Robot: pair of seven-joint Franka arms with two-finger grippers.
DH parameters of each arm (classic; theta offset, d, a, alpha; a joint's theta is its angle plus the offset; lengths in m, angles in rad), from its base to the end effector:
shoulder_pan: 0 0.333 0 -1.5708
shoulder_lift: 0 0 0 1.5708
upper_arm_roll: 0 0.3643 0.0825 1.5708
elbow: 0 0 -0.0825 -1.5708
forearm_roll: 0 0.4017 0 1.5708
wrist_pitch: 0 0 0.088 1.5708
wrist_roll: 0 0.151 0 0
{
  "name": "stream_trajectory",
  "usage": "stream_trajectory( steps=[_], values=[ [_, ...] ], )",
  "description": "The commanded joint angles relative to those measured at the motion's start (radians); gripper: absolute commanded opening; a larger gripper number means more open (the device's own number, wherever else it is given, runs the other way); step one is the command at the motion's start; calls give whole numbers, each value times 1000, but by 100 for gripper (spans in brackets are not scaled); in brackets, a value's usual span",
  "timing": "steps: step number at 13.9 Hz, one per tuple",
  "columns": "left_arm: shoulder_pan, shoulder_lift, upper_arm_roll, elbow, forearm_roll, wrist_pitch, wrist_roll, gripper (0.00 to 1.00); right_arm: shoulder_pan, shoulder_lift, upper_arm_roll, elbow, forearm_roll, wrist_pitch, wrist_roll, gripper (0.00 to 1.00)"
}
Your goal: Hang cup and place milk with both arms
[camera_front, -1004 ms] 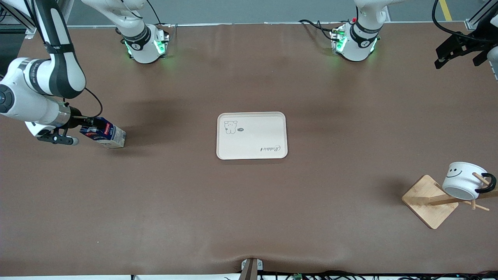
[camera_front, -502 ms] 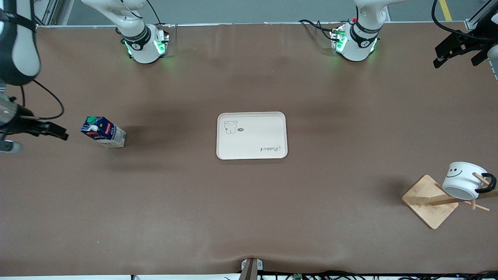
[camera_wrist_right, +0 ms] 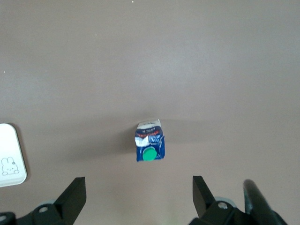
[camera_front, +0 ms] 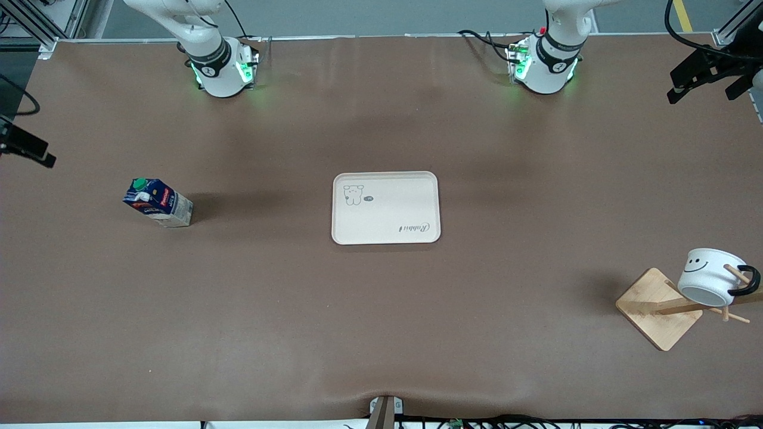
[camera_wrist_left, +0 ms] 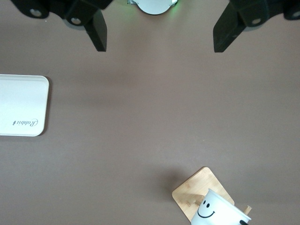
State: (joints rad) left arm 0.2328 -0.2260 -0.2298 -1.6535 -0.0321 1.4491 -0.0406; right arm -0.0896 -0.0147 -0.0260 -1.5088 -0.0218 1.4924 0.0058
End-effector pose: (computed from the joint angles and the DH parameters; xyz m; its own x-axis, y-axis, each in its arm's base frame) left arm 0.4781 -0.0194 0.6931 0.9989 0.0445 0.0165 0.0448 -0.9988 -0.0186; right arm 0.5549 -0.0680 0.6604 0.9924 -0.1228 -0.0016 -0.1227 -0.9922 0.0214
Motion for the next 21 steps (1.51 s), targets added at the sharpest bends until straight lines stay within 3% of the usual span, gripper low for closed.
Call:
stream_trajectory(
  steps=[1,9,21],
  values=[
    [8,-1,1,12,-22,-15,10,100,7,-163,1,-227,-23,125,0,100],
    [8,-1,1,21,-20,-19,15,100,7,-82,0,-44,-33,63,-4,100],
    [3,-1,-6,52,-15,-49,7,100,4,-71,-3,-47,-30,54,5,100]
  ],
)
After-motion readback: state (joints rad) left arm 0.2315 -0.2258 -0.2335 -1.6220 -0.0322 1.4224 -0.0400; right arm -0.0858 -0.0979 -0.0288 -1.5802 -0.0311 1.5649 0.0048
